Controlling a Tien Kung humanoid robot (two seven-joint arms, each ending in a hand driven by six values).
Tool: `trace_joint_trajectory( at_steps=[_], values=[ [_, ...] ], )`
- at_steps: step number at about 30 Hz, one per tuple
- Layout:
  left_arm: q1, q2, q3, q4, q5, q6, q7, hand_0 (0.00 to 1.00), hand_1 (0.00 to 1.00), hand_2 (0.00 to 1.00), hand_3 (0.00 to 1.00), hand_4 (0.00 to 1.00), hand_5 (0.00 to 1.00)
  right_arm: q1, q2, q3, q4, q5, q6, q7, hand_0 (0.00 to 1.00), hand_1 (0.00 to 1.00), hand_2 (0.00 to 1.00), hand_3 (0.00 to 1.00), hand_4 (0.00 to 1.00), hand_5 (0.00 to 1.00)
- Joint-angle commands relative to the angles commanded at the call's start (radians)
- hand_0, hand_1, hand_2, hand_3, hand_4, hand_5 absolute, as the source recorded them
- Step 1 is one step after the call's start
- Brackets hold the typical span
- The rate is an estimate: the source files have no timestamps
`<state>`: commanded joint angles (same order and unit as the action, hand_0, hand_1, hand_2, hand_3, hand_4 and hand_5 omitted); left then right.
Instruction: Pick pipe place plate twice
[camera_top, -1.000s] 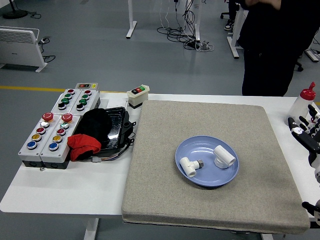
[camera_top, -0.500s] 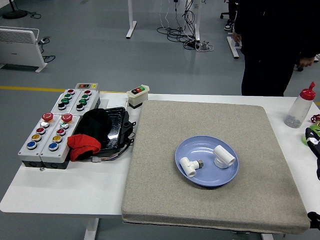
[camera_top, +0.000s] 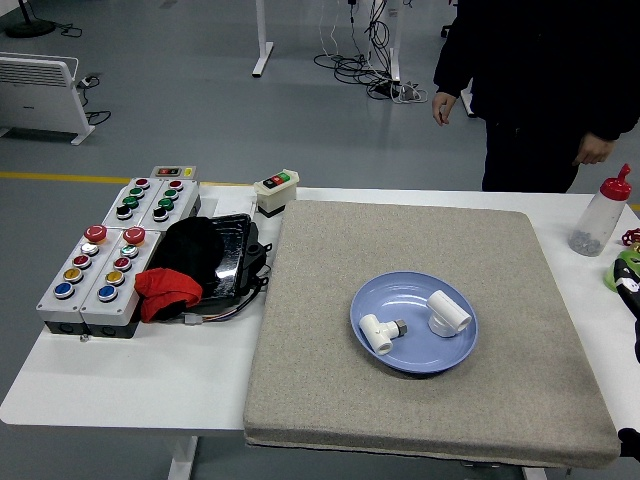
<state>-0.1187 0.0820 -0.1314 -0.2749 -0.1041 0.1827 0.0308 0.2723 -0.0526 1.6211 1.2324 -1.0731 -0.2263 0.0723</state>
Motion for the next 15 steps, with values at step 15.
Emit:
trace_joint_trajectory(
  at_steps=[15],
  values=[
    [-0.001,0.001,0.005,-0.001,-0.005,-0.002,-0.002,0.687,0.656,0.677,0.615,0.247,0.998,-0.005,-0.002,0.006,0.000,-0.001,0.009,-0.013,0.898,0.840,0.965,0.880,0.597,0.450]
  ],
)
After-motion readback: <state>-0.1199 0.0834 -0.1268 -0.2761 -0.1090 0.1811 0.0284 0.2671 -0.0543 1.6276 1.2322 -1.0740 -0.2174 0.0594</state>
